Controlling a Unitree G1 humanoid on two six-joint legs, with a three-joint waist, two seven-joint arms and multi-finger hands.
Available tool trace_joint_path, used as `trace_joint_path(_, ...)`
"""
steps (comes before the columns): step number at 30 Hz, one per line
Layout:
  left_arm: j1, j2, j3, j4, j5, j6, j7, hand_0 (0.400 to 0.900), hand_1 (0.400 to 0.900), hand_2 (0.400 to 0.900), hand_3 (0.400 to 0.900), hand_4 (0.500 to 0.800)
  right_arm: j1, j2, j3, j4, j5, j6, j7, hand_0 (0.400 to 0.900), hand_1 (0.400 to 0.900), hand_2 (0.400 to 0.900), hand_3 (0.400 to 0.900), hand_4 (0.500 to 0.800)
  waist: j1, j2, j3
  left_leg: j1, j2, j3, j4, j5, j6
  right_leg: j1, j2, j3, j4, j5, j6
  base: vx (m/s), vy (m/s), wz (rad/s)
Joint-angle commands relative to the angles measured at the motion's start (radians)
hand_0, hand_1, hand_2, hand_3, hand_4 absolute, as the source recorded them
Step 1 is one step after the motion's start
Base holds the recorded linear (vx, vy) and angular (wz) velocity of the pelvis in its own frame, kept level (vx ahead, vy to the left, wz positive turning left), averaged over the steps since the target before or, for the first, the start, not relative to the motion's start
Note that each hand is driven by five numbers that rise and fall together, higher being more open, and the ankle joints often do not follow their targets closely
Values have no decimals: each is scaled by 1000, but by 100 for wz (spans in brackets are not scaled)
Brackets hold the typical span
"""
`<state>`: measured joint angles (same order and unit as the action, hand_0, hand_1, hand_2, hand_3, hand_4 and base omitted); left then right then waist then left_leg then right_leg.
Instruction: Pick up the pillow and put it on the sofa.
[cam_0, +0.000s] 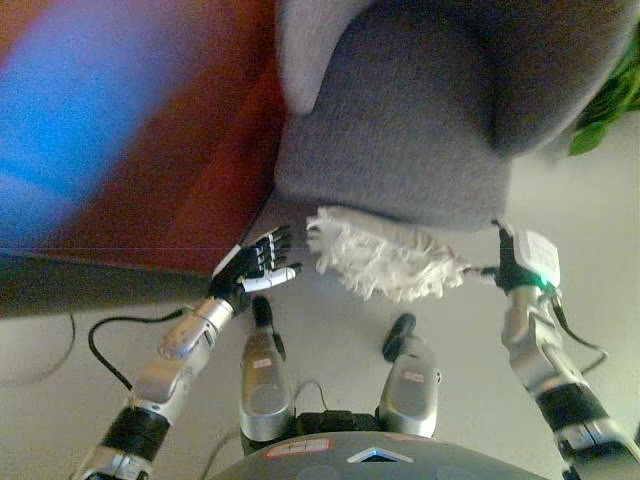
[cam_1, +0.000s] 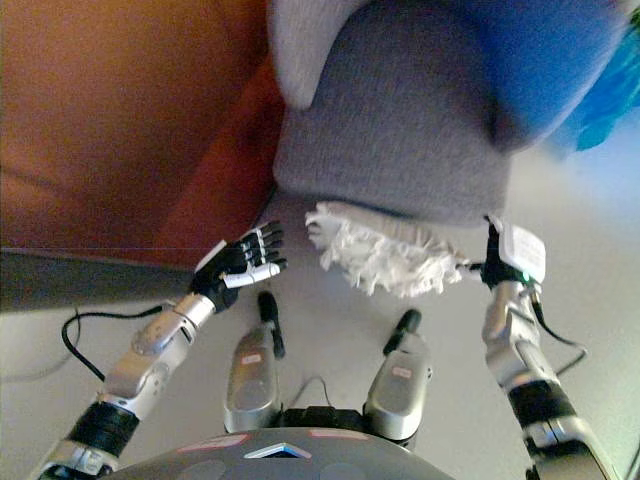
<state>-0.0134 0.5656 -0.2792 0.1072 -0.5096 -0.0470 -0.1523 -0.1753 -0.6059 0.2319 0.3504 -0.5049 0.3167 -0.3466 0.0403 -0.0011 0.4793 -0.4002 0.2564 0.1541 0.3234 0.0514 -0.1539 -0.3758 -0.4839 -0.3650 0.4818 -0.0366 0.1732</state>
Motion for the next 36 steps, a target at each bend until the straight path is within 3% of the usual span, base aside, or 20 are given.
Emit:
trace_joint_path(1,-23,11,-22,-99,-32,-108,34,900,900,900,900,800,-105,-35,-7,24,27,12,-80,900,900,900,900,800,42,22,-8,-50,92,-111,123,-103,13,-155,-90,120,3,123,46,-166,42,11)
trace_joint_path(8,-142,17,-62,-126,-74,-136,77,900,900,900,900,800,-365,-100,29,193,143,22,-85,900,900,900,900,800,63,76,41,-351,82,-139,313,-155,18,-434,-108,215,217,49,46,-138,92,7)
trace_joint_path(10,-155,14,-64,-126,-92,-134,60,900,900,900,900,800,-413,-113,35,226,160,28,-89,900,900,900,900,800,66,93,41,-420,84,-136,374,-174,23,-502,-115,244,287,28,46,-17,123,6)
trace_joint_path(11,-161,12,-68,-127,-97,-137,54,900,900,900,900,800,-440,-121,39,247,162,34,-88,900,900,900,900,800,68,105,41,-450,89,-135,425,-217,19,-528,-123,261,342,-12,58,37,135,5)
trace_joint_path(18,-191,-31,-103,-128,-149,-151,38,900,900,900,900,800,-627,-139,106,417,211,91,-77,900,900,900,900,800,76,173,41,-679,69,-169,668,-293,31,-762,-121,383,575,-93,48,0,170,3)
trace_joint_path(25,-235,-74,-151,-93,-176,-188,45,900,900,900,900,800,-794,-103,192,648,306,161,-57,900,900,900,900,800,107,210,41,-817,34,-188,766,-304,42,-884,-127,428,662,-116,36,-9,88,12)
trace_joint_path(26,-240,-79,-154,-85,-176,-193,37,900,900,900,900,800,-811,-99,201,685,318,166,-42,692,692,692,692,675,113,213,41,-824,31,-190,766,-301,43,-890,-130,430,665,-117,36,-11,23,16)
trace_joint_path(27,-244,-82,-159,-81,-178,-193,35,900,900,900,900,800,-824,-95,206,711,334,168,-25,692,692,692,692,675,117,215,41,-826,30,-190,763,-298,44,-891,-133,429,666,-116,36,-2,10,15)
trace_joint_path(28,-250,-84,-164,-80,-181,-191,33,900,900,900,900,800,-836,-93,211,734,345,167,-9,400,400,400,400,500,121,217,41,-830,28,-190,761,-294,45,-892,-136,427,666,-116,36,-1,12,14)
trace_joint_path(31,-255,-91,-177,-76,-185,-190,32,900,900,900,900,800,-858,-86,214,764,404,155,13,400,400,400,400,500,131,217,41,-827,21,-189,743,-278,45,-888,-141,418,663,-110,37,3,12,12)
trace_joint_path(36,-245,-93,-172,-87,-178,-188,27,900,900,900,900,800,-845,-70,188,731,435,144,-25,400,400,400,400,500,137,202,41,-787,18,-183,704,-260,46,-851,-139,390,639,-91,41,7,-2,3)
